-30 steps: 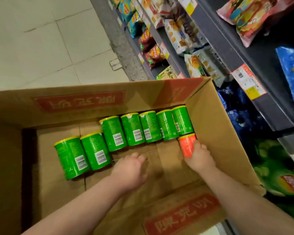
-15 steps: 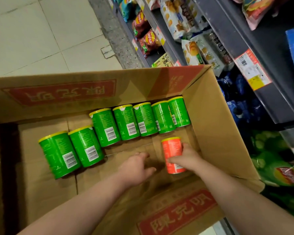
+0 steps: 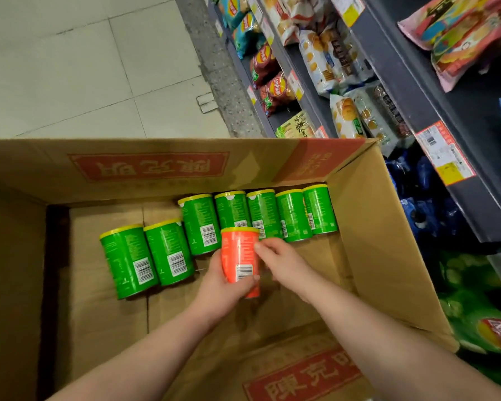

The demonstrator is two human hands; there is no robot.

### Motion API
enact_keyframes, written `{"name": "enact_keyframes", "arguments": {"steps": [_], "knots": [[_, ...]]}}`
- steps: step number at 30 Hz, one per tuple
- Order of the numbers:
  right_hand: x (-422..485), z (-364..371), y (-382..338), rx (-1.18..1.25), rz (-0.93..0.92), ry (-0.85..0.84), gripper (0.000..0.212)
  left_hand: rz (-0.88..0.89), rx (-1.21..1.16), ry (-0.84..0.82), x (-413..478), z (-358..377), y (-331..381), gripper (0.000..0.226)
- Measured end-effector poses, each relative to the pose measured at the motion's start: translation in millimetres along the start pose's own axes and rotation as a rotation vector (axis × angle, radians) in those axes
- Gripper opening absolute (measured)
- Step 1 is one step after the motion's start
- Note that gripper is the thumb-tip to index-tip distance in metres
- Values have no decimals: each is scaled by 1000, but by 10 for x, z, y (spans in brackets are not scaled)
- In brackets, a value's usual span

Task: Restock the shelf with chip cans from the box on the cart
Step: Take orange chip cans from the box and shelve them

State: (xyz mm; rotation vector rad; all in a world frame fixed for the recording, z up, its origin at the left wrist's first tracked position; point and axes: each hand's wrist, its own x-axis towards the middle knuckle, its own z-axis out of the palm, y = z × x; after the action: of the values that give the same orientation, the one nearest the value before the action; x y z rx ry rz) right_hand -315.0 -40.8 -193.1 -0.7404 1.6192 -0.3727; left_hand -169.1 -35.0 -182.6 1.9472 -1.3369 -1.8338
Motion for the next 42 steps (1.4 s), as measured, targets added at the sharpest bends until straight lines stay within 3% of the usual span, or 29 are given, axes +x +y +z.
{"name": "enact_keyframes", "arguments": {"steps": [3,9,14,20,24,33,39,42], "knots": [[188,77,-127,-171,-64,129,40,27,35,119,-76,-222,3,96],[594,285,-310,-409,-63,162,66,12,19,305,-38,-596,-113,112],[700,473,-381,-554,16,256,88,35,-8,282,-50,-637,-172,115],[651,575,-419,-625,42,305,75,31,-20,273,-53,-680,-181,115],[592,627,-368,-556,71,283,70,23,-7,254,-30,-691,-182,114],[209,302,-264,-184,72,325,80,67,-10,185,-49,-580,-55,108],[-266,8,-179,-29,93,403,58,138,34,67,-104,-373,140,90],[-537,-131,-157,49,101,441,58,168,58,-15,-135,-239,235,97]]}}
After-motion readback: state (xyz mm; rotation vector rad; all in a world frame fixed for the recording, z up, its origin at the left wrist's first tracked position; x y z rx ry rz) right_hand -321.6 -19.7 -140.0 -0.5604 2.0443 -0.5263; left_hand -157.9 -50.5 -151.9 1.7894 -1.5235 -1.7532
